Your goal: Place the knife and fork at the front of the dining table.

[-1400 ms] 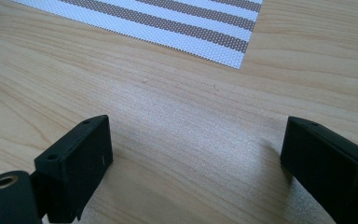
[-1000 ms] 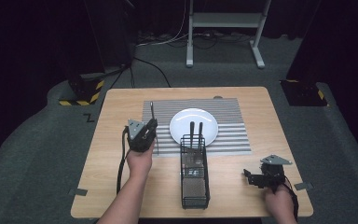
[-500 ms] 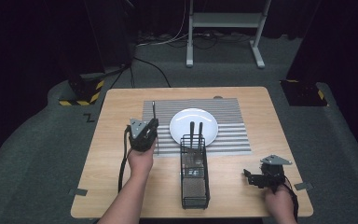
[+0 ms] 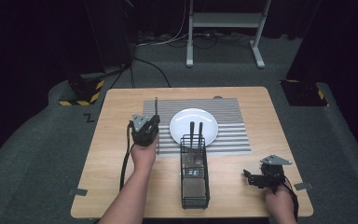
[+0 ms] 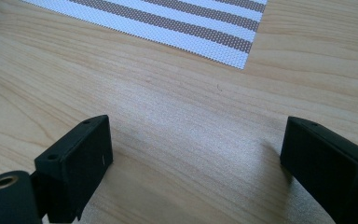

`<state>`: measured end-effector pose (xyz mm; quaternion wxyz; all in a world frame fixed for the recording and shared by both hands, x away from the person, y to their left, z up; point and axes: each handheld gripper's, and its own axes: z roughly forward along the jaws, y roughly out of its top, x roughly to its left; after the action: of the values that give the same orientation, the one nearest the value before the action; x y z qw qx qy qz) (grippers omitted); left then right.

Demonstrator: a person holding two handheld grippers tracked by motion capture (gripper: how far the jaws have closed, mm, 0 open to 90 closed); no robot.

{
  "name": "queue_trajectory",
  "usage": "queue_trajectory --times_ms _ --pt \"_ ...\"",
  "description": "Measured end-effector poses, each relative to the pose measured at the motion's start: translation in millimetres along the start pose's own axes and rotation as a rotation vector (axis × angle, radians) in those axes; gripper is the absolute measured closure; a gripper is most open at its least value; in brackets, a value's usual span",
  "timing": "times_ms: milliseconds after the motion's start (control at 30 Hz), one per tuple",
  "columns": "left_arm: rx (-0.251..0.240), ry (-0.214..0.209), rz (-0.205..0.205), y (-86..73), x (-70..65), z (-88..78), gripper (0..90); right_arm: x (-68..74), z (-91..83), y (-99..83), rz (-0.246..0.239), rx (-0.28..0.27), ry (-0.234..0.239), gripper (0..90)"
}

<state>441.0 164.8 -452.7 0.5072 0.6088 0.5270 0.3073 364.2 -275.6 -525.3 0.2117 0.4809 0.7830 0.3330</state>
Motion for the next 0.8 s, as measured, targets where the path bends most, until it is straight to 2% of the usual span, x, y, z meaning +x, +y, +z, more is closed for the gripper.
queue_trajectory --times_ms 167,433,700,800 --pt "0.009 0.006 -0.002 -0.3 0.0 7.6 82.8 -0.1 0.0 0.0 0.0 0.0 0.001 8.9" --pt "0.019 0.011 -0.029 -2.3 2.5 18.2 82.8 0.0 -0.1 0.0 -0.001 0.0 0.004 9.0" --pt "0.043 0.023 -0.081 -4.2 9.2 30.8 82.8 0.0 -0.2 0.0 -0.001 0.0 0.004 9.0" --pt "0.055 0.029 -0.112 -6.3 14.2 37.5 82.6 0.0 -0.1 0.0 -0.001 0.001 0.004 8.9"
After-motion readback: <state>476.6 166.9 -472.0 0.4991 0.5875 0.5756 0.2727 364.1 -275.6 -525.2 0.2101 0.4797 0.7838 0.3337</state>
